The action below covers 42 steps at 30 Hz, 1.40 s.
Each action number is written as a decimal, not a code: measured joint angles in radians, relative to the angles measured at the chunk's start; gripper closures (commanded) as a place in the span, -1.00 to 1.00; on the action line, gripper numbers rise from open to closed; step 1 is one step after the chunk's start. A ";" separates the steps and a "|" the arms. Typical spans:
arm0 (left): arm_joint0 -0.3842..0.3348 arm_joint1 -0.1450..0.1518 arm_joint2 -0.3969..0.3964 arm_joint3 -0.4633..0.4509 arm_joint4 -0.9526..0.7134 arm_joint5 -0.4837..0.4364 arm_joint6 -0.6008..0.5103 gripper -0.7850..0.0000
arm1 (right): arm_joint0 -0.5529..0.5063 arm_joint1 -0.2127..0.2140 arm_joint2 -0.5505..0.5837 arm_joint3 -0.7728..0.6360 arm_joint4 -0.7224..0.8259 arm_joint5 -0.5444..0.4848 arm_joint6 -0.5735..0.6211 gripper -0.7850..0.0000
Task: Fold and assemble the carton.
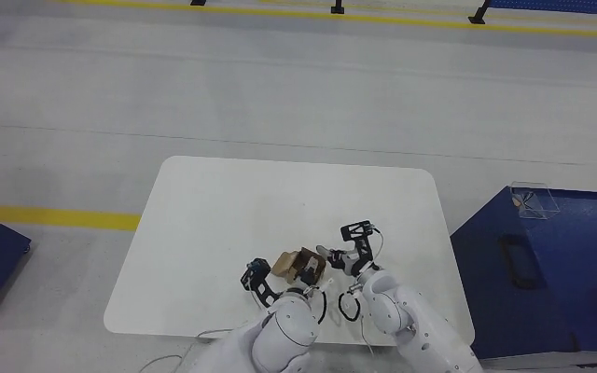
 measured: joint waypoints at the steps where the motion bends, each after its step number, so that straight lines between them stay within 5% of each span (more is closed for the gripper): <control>1: 0.015 0.009 -0.016 -0.016 0.014 0.000 0.000 -1.00 | 0.003 -0.002 -0.006 0.005 -0.008 0.003 0.004 -1.00; 5: 0.083 0.056 -0.040 -0.031 0.092 0.000 0.000 -1.00 | 0.020 -0.013 -0.032 0.031 -0.033 0.014 0.016 -1.00; 9: 0.076 0.081 0.026 0.043 0.152 0.000 0.000 -1.00 | 0.036 -0.024 -0.049 0.052 -0.028 0.020 0.026 -1.00; 23: -0.269 0.076 0.310 0.228 -0.230 0.000 0.000 -1.00 | 0.077 -0.054 -0.077 0.106 -0.039 0.031 0.032 -1.00; 31: -0.388 0.067 0.392 0.255 -0.371 0.000 0.000 -1.00 | 0.107 -0.071 -0.092 0.136 -0.053 0.028 0.021 -1.00; 36: -0.416 0.070 0.365 0.252 -0.362 -0.001 0.001 -1.00 | 0.126 -0.085 -0.086 0.146 -0.028 0.041 -0.031 -1.00; 42: -0.358 0.099 0.259 0.139 -0.314 -0.073 0.071 -1.00 | 0.081 -0.084 -0.007 0.082 0.093 0.032 -0.086 -1.00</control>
